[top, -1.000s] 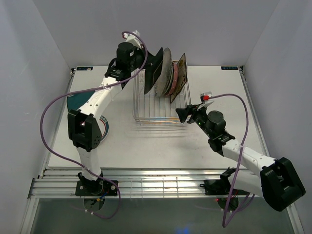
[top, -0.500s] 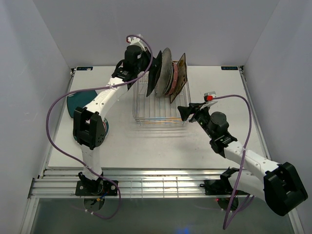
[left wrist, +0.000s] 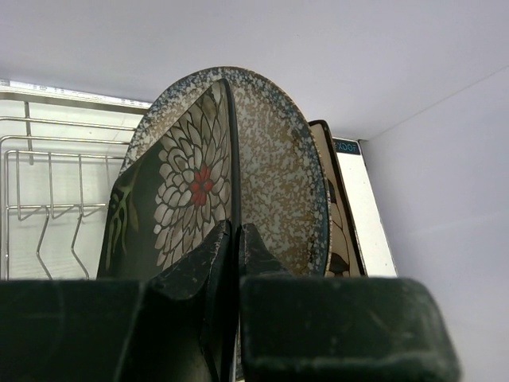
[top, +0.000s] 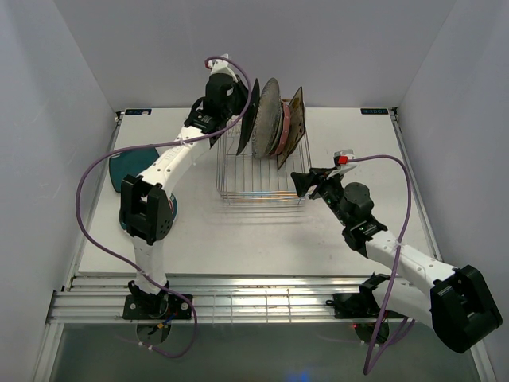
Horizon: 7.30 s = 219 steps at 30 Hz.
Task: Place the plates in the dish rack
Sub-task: Insert the plate into the dish rack, then pick up the plate at the center of the board.
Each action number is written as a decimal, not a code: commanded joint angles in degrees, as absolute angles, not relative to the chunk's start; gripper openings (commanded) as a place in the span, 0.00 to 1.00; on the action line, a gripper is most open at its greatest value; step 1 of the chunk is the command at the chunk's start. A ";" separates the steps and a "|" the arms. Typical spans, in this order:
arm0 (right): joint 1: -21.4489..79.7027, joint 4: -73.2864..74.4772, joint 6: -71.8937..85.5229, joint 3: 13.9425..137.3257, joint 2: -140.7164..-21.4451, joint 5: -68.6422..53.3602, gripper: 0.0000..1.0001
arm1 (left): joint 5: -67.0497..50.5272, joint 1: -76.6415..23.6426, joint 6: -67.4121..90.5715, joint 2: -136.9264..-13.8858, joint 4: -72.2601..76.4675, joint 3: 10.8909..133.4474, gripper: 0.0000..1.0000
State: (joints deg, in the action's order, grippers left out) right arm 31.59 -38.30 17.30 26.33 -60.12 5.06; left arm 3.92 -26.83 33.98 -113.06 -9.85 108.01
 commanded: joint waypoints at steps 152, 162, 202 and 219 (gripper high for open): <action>31.64 -38.85 16.44 24.26 -55.98 7.74 0.75 | 27.30 -25.05 -2.53 -76.99 14.33 60.91 0.98; 31.64 -38.85 16.61 24.35 -56.60 7.82 0.75 | 33.19 -19.95 -6.24 -81.47 17.31 56.16 0.98; 31.55 -38.85 16.00 23.29 -54.76 7.82 0.76 | 43.77 -11.25 -14.85 -110.65 17.23 62.13 0.98; 31.46 -38.85 16.08 22.76 -53.61 7.91 0.76 | 47.90 -10.72 -16.96 -116.10 16.44 64.78 0.95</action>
